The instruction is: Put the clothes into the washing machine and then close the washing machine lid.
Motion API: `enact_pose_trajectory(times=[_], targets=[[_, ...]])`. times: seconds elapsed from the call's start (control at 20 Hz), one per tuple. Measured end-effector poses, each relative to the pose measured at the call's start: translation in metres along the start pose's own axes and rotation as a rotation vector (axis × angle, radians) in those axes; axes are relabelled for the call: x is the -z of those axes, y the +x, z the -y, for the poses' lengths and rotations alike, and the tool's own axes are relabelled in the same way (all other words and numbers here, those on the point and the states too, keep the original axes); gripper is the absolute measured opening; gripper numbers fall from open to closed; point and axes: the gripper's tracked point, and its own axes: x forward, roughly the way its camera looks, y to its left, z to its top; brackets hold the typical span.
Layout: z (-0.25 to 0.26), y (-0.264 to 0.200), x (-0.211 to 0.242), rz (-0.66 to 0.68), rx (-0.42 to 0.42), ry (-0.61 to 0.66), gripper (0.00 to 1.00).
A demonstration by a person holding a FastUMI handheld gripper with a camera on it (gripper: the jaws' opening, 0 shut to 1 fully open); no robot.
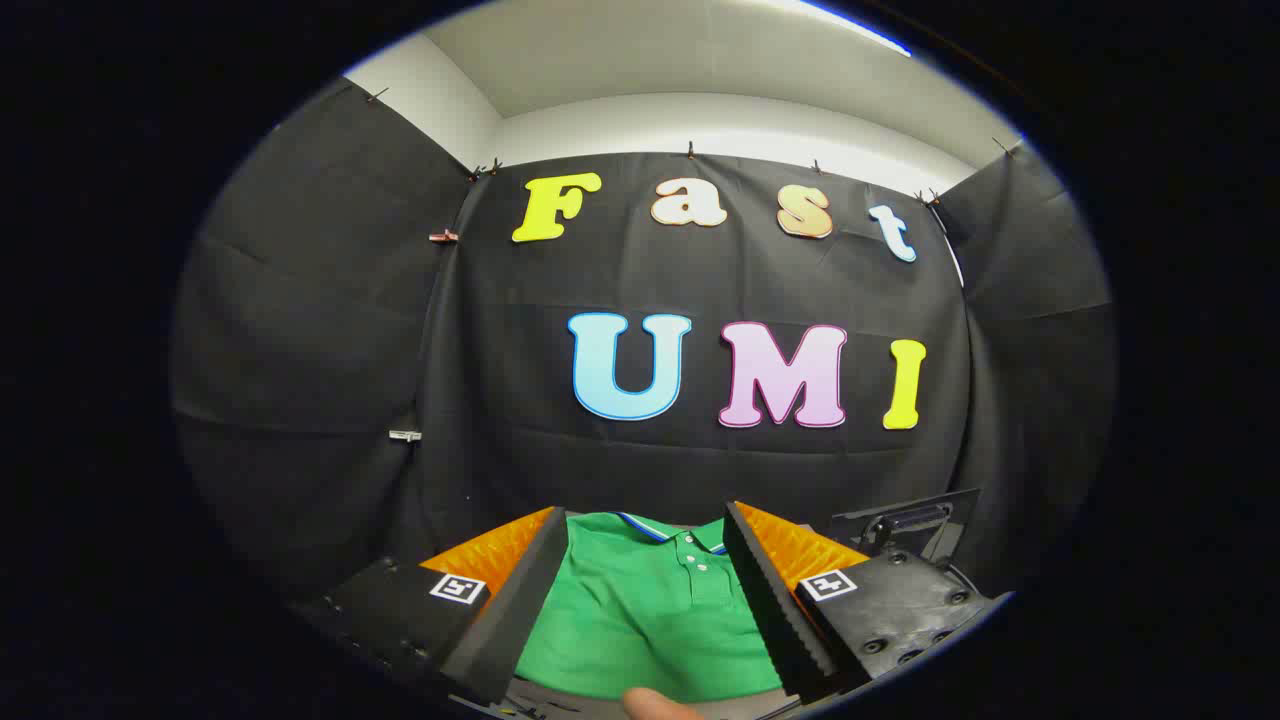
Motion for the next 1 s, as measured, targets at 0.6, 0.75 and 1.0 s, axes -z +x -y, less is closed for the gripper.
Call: enact_pose_trajectory(times=[0.6,0.75,1.0], targets=[[-0.0008,-0.0033,0.0037,-0.007,-0.011,-0.005,0.98],[-0.0001,-0.0032,0.0049,-0.008,-0.007,-0.005,0.98],[0.0011,-0.0009,0.0052,-0.013,-0.004,-0.002,0.98]])
